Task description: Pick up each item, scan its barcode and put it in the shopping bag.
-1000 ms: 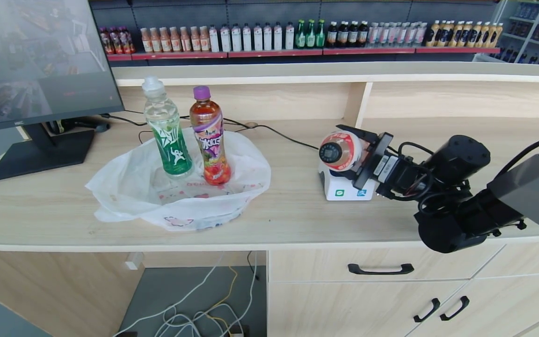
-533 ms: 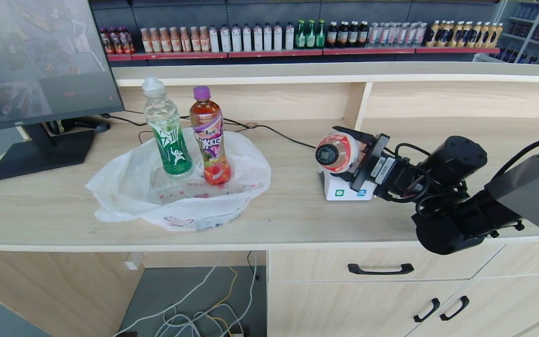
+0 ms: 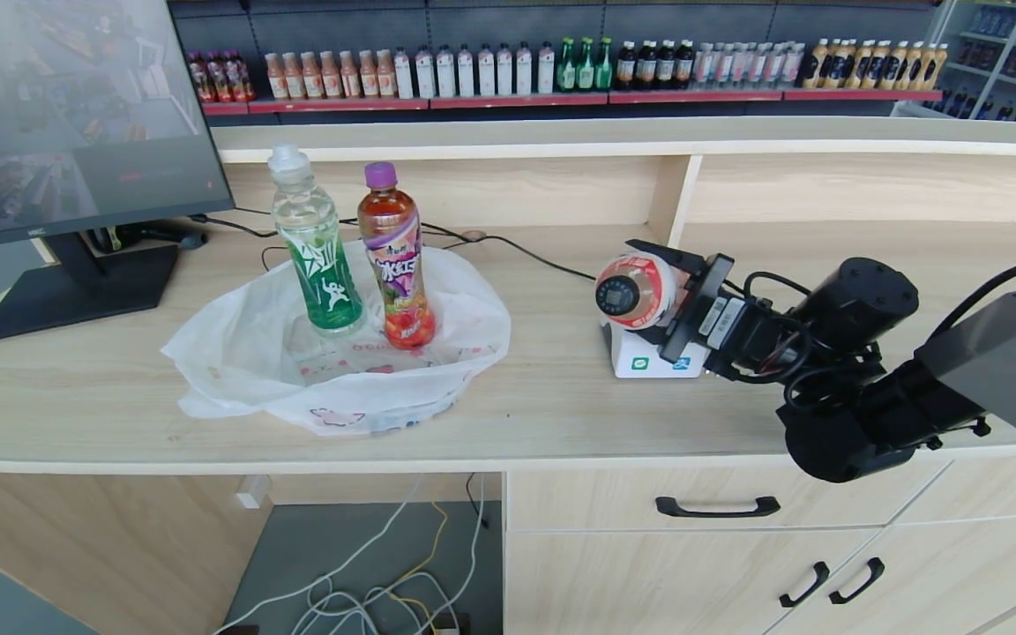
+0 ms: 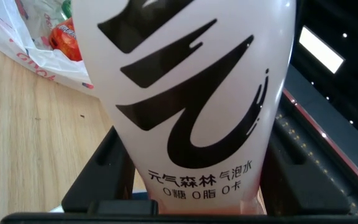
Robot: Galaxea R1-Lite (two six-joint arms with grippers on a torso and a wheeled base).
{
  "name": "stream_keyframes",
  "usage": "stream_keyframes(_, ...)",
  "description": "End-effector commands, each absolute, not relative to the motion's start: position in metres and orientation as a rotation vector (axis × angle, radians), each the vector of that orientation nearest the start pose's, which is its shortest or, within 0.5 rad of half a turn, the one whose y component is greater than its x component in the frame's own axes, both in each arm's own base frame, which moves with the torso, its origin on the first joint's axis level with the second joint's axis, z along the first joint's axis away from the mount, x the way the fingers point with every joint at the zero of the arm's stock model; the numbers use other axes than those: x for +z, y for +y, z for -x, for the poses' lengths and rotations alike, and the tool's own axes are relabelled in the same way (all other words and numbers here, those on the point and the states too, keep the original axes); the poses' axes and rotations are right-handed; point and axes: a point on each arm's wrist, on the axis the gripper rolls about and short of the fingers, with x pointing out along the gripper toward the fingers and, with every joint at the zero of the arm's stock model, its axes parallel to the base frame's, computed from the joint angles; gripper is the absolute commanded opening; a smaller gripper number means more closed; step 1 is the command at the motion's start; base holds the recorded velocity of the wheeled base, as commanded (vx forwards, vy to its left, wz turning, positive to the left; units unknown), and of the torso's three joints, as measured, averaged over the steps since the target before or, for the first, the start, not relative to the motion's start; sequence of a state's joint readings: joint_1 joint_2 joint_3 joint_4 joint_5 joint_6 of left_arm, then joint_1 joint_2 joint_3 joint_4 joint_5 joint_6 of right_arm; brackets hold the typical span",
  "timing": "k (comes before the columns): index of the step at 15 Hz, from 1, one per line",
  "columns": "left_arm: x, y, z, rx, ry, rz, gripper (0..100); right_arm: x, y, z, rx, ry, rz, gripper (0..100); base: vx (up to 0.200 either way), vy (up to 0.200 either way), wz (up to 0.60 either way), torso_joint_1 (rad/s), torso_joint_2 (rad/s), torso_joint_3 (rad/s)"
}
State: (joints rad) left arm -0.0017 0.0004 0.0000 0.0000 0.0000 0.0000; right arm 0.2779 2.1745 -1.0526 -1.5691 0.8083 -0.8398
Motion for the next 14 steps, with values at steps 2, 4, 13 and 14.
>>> stream_keyframes(2,0.075,0.0,0.023,0.0,0.0,0.0,100,0.17,0.125,-0.378,0.796,-0.886,0.86,0,0.0,0.0,0.0,0.0,0.0,0.0)
stream_keyframes(4,0.076,0.0,0.023,-0.002,0.002,0.0,100,0.174,0.124,-0.376,0.781,-0.886,0.855,0,0.0,0.0,0.0,0.0,0.0,0.0)
stream_keyframes(13,0.075,0.0,0.023,-0.002,0.0,0.0,100,0.188,0.127,-0.362,0.686,-0.822,0.765,0,0.0,0.0,0.0,0.0,0.0,0.0)
stream_keyframes(14,0.075,0.0,0.023,-0.002,0.0,0.0,100,0.191,0.127,-0.359,0.672,-0.819,0.753,0,0.0,0.0,0.0,0.0,0.0,0.0)
